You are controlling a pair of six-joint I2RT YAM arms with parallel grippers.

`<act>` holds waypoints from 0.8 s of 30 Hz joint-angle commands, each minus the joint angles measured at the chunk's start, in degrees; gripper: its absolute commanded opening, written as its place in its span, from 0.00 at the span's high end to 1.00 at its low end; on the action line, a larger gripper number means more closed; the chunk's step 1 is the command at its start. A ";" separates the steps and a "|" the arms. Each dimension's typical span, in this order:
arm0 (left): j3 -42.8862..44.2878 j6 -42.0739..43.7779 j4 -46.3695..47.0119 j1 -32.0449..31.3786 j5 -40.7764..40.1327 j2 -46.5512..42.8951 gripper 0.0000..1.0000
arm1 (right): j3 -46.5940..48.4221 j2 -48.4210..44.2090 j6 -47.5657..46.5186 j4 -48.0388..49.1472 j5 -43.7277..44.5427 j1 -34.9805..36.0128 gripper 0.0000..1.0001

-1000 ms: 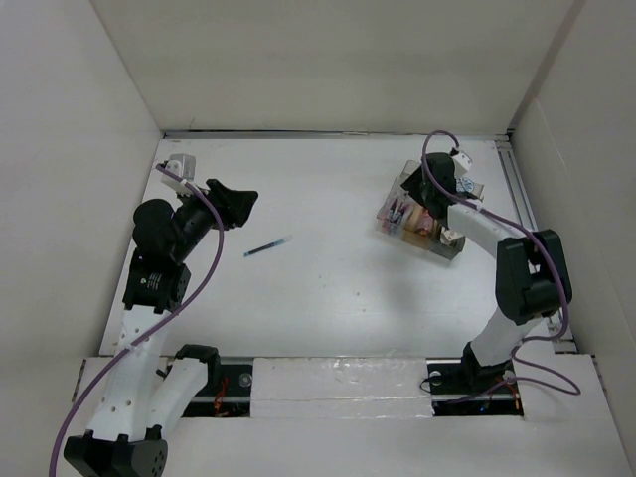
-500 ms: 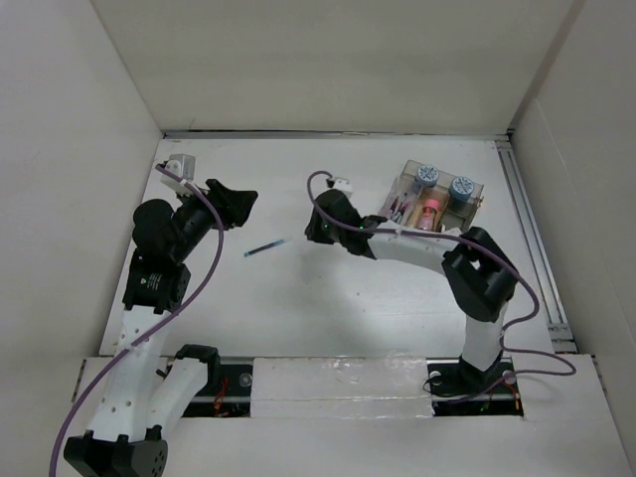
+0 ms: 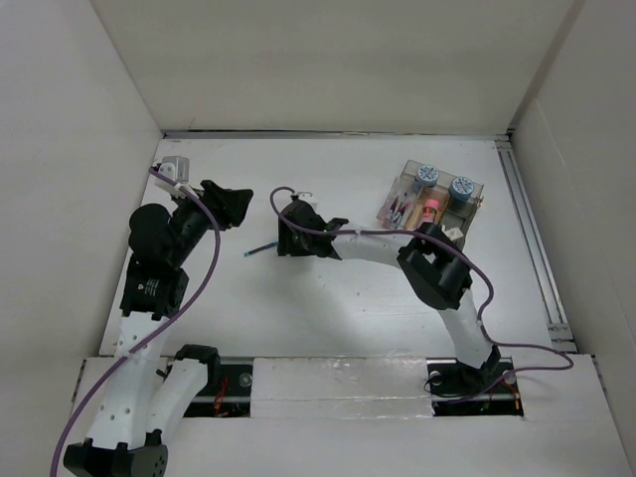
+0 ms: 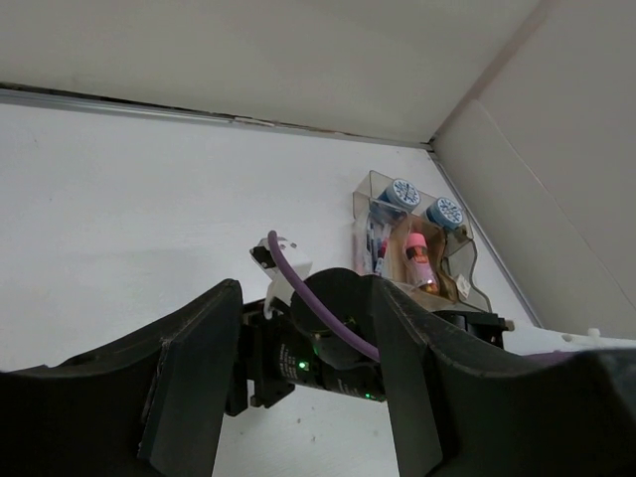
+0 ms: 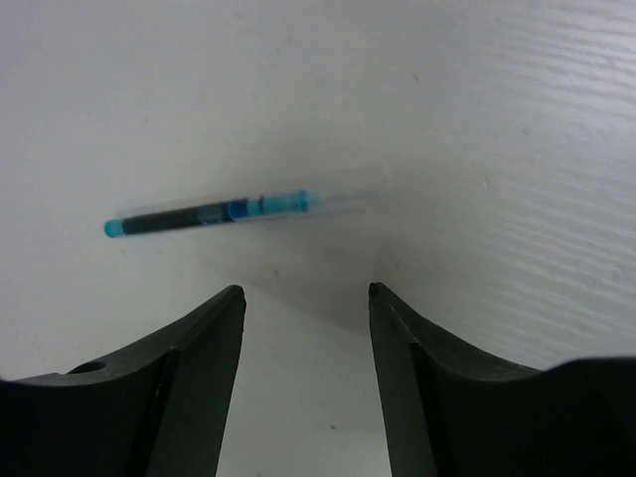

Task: Organize the desk

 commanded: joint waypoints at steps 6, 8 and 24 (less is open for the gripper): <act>0.63 0.63 0.76 0.21 -2.01 -1.39 0.49 | 14.20 9.52 -0.41 -4.70 3.89 0.68 0.40; 0.90 0.98 0.13 0.21 -3.06 -2.09 0.49 | 16.14 10.76 -0.50 -5.41 4.15 0.68 0.40; 1.69 1.51 -0.39 0.21 -5.79 -6.31 0.49 | 29.41 19.38 -3.57 -18.94 16.63 4.55 0.53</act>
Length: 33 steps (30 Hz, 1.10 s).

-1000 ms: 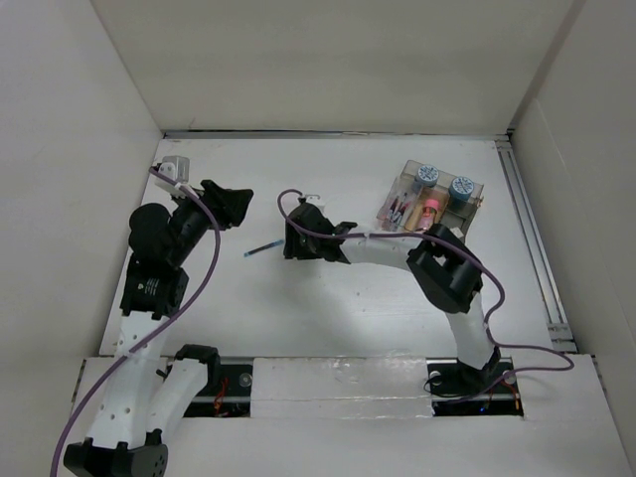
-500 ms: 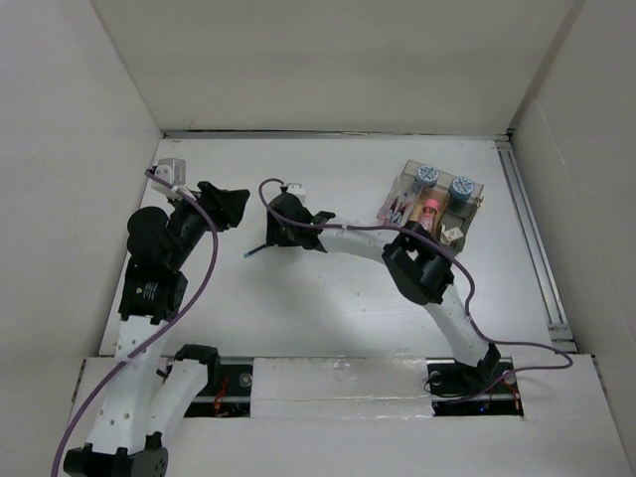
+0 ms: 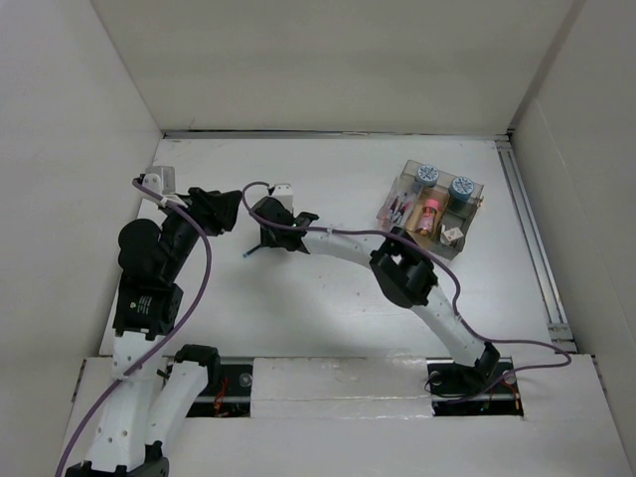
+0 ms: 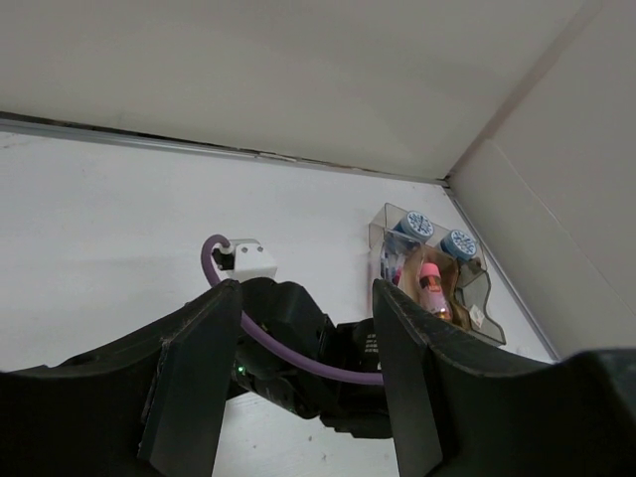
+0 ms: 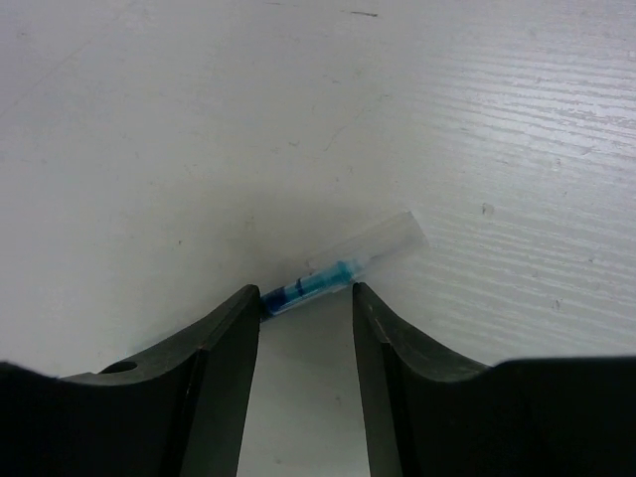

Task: Organize the desk

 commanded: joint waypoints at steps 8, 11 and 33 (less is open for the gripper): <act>1.49 0.77 1.86 0.21 -0.48 -1.57 0.49 | 7.19 5.58 -3.45 -11.75 4.24 2.17 0.46; 1.41 0.77 1.86 0.21 -0.57 -1.57 0.49 | 4.57 4.53 -3.71 -11.84 5.11 2.17 0.59; -0.62 -0.55 4.83 0.21 6.46 4.39 0.46 | -48.17 -37.46 3.40 16.01 -9.37 -12.84 1.00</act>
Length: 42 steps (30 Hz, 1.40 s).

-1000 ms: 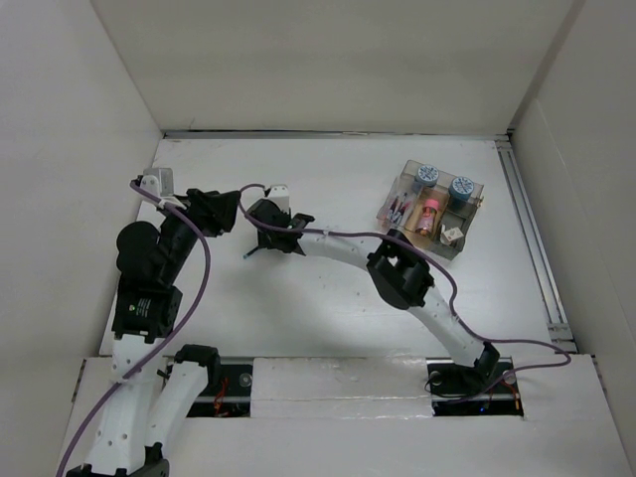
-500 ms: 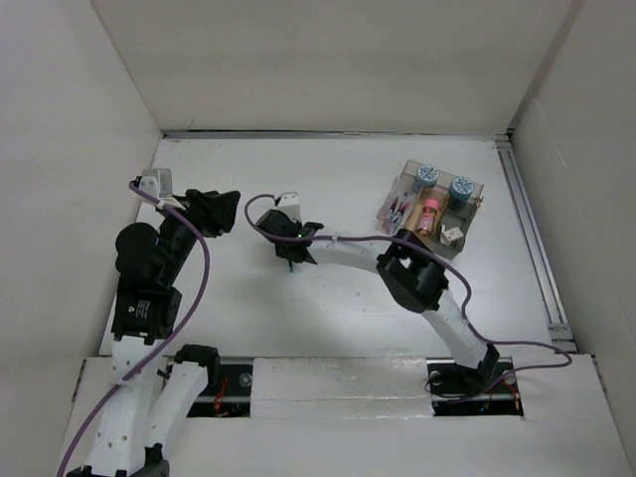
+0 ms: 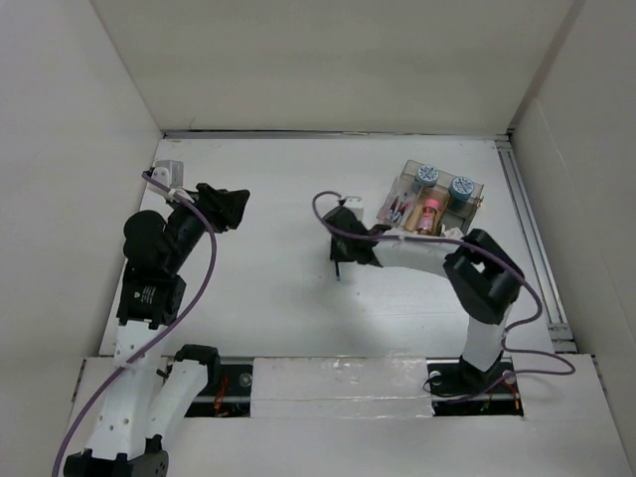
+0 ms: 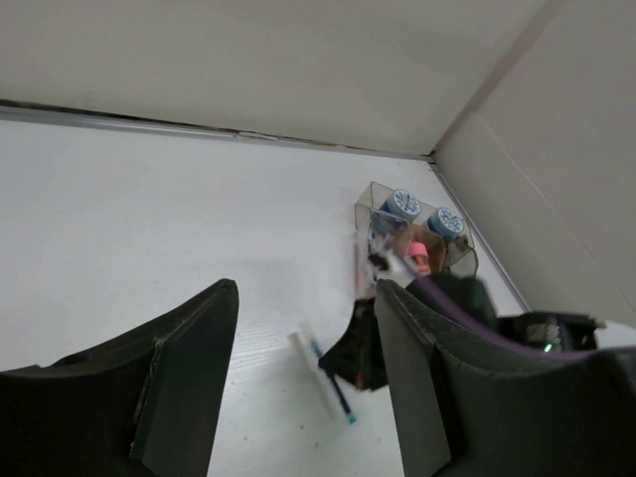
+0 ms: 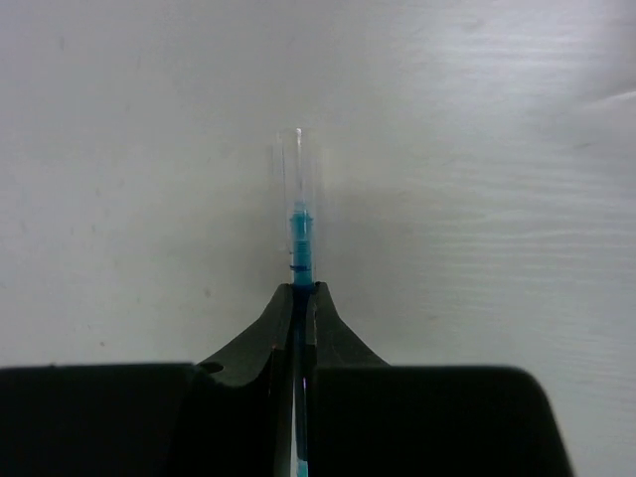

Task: Organize the desk

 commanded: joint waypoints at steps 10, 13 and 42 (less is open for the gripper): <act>-0.24 -0.73 4.02 0.21 8.01 5.85 0.37 | -5.26 -16.65 7.47 14.92 -5.79 -26.22 1.00; -0.07 -0.55 4.11 0.21 7.76 6.11 0.37 | -2.44 -12.70 7.82 14.66 -7.54 -31.61 0.99; 0.55 -0.02 2.96 0.21 7.40 7.34 0.35 | -7.09 -22.41 7.30 17.29 -2.98 -25.65 0.55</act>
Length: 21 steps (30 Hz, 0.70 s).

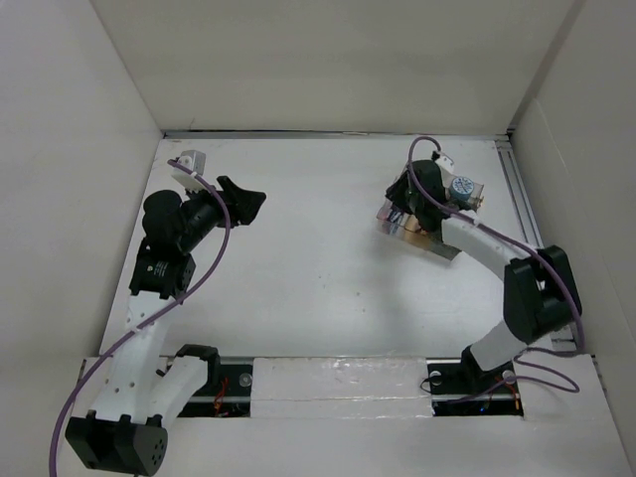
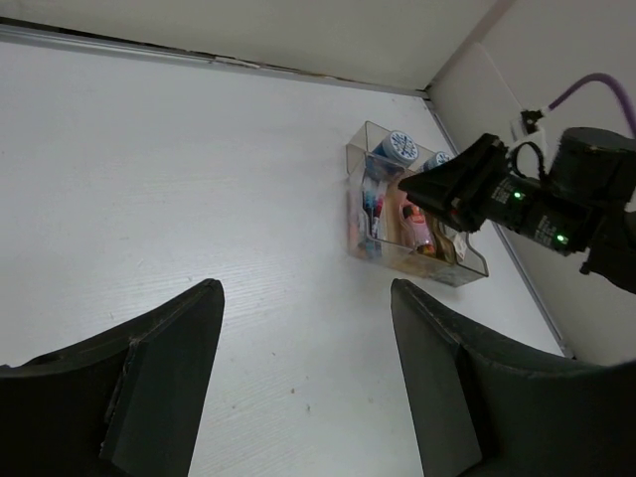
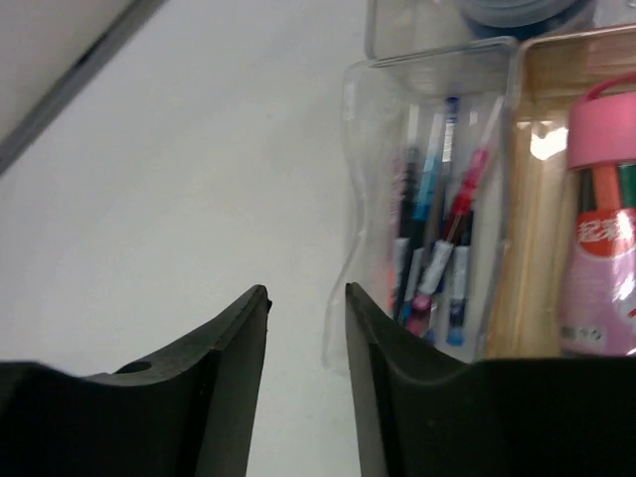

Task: Organize the desk

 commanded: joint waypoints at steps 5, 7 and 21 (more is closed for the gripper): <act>0.79 0.28 2.15 0.21 0.91 -2.58 0.34 | -3.84 -15.72 -4.45 10.07 -1.02 14.76 0.97; 0.61 0.46 2.33 0.21 0.30 -3.72 0.31 | -4.73 -18.61 -8.32 11.13 -3.39 18.55 1.00; 0.61 -0.51 2.33 0.21 -2.25 -6.54 0.26 | -15.28 -17.85 -10.18 17.47 -12.29 39.66 0.59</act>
